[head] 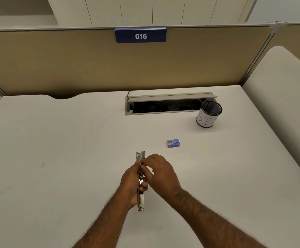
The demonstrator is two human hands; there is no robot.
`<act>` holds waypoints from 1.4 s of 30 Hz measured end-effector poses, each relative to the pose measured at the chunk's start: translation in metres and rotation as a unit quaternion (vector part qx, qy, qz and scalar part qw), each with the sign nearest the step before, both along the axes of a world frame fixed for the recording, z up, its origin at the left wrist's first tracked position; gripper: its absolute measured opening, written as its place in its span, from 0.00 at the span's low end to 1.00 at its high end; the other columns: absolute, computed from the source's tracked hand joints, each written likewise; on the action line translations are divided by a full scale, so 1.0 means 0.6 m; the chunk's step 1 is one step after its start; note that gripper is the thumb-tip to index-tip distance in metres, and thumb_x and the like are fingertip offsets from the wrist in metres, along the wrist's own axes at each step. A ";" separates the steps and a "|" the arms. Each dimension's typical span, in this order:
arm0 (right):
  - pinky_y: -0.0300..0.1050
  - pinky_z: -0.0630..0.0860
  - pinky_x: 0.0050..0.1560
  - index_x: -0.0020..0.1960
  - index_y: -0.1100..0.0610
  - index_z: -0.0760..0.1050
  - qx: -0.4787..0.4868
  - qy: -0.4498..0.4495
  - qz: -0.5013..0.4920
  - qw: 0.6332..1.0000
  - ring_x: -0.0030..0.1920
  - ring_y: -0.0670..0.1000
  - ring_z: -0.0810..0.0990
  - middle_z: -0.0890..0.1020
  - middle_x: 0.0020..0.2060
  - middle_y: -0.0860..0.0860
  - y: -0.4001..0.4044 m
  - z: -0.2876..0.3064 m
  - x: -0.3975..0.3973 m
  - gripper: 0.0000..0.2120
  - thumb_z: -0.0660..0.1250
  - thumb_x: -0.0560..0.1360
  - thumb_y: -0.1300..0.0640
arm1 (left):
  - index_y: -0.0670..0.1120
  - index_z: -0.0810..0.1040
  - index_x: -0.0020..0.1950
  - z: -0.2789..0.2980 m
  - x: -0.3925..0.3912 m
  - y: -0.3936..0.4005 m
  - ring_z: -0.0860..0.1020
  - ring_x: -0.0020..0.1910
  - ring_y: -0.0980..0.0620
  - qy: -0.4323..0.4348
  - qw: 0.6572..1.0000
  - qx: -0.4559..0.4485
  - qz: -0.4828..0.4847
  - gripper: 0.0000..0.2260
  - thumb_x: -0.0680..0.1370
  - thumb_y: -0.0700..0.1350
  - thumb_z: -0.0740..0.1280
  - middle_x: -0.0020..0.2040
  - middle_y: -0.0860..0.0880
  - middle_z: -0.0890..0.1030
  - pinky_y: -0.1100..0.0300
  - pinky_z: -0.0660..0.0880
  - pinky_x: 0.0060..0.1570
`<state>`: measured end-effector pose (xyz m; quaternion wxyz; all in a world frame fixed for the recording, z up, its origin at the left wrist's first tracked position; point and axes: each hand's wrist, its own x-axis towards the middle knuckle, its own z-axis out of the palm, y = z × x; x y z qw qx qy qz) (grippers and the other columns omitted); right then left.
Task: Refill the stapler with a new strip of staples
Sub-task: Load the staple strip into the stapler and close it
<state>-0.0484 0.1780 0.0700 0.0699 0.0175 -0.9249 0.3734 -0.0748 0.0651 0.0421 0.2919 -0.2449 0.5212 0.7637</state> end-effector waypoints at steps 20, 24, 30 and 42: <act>0.42 0.76 0.55 0.67 0.46 0.69 -0.048 -0.047 -0.028 0.997 0.52 0.38 0.72 0.78 0.55 0.42 -0.003 -0.005 -0.001 0.19 0.65 0.77 0.53 | 0.45 0.81 0.53 0.014 0.006 0.004 0.69 0.19 0.55 0.019 0.998 -0.060 -0.028 0.19 0.81 0.56 0.57 0.26 0.49 0.75 0.65 0.63 0.17; 0.43 0.76 0.53 0.59 0.50 0.74 -0.032 -0.030 -0.020 0.999 0.54 0.43 0.73 0.77 0.53 0.44 -0.007 -0.005 0.008 0.11 0.62 0.77 0.55 | 0.45 0.82 0.52 0.019 0.007 0.009 0.68 0.20 0.55 0.023 0.997 -0.063 -0.028 0.19 0.80 0.56 0.58 0.25 0.48 0.75 0.65 0.63 0.18; 0.46 0.76 0.47 0.51 0.58 0.76 0.022 0.045 0.014 0.999 0.48 0.50 0.75 0.78 0.48 0.51 -0.019 0.011 0.036 0.06 0.61 0.77 0.60 | 0.47 0.80 0.36 0.025 0.001 0.008 0.77 0.31 0.52 -0.012 1.000 -0.010 -0.005 0.17 0.79 0.55 0.62 0.30 0.49 0.78 0.59 0.73 0.31; 0.39 0.76 0.48 0.57 0.55 0.76 0.002 0.157 0.026 0.987 0.47 0.48 0.78 0.82 0.47 0.49 0.012 -0.029 0.063 0.11 0.66 0.75 0.62 | 0.40 0.79 0.54 0.025 -0.008 -0.007 0.72 0.25 0.53 -0.027 0.999 -0.046 -0.010 0.16 0.82 0.49 0.57 0.29 0.47 0.79 0.61 0.68 0.25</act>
